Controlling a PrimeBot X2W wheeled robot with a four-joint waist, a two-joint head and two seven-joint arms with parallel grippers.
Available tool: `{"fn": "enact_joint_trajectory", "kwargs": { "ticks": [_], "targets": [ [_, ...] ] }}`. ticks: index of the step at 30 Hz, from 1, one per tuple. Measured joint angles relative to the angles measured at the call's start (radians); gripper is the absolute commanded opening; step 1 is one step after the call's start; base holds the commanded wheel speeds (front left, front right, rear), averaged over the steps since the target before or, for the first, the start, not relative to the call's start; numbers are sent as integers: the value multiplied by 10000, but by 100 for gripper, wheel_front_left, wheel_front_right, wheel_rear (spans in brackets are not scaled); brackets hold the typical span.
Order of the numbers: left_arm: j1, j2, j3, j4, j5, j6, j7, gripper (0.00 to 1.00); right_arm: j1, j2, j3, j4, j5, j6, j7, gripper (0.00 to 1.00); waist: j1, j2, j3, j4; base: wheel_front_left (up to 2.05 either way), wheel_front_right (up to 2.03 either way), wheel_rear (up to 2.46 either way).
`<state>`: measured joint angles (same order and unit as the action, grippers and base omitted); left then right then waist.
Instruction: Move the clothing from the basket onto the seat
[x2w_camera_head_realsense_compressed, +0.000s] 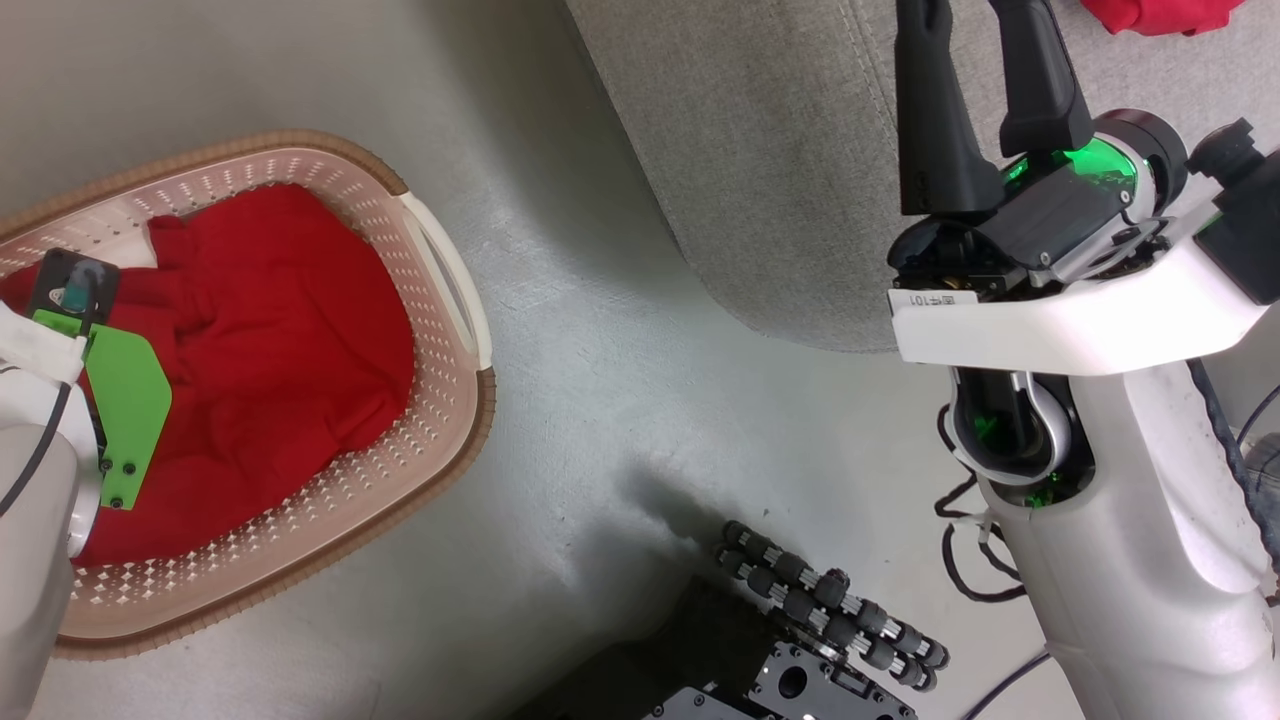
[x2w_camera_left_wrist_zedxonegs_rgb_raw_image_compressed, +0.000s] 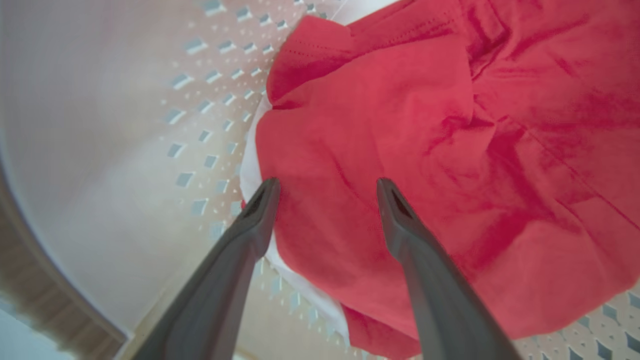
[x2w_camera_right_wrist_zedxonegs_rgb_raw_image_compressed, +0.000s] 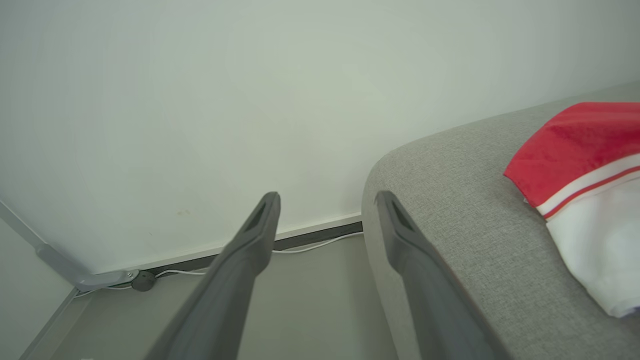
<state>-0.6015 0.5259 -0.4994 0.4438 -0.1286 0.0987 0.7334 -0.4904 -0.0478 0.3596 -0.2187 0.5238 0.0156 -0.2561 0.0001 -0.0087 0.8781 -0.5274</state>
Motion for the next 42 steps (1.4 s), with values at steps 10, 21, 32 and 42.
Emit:
{"fn": "enact_joint_trajectory", "kwargs": {
  "ticks": [10,21,32,42],
  "targets": [
    [10,8,35,-138,-240,0,543,100,0,2,-4,-10,65,-12,0,100,0,0,105,25,0,0,0],
    [18,113,-36,-422,-249,0,769,34,1,4,0,-12,100,-13,0,100,0,0,212,33,0,0,0],
    [26,173,-38,-675,-253,0,934,0,1,8,8,-8,163,-12,0,100,-1,0,280,31,0,0,0],
    [187,-593,460,-1601,-1256,0,382,0,1,13,10,17,236,-10,0,100,-1,0,240,24,0,0,0]
  ]
}}
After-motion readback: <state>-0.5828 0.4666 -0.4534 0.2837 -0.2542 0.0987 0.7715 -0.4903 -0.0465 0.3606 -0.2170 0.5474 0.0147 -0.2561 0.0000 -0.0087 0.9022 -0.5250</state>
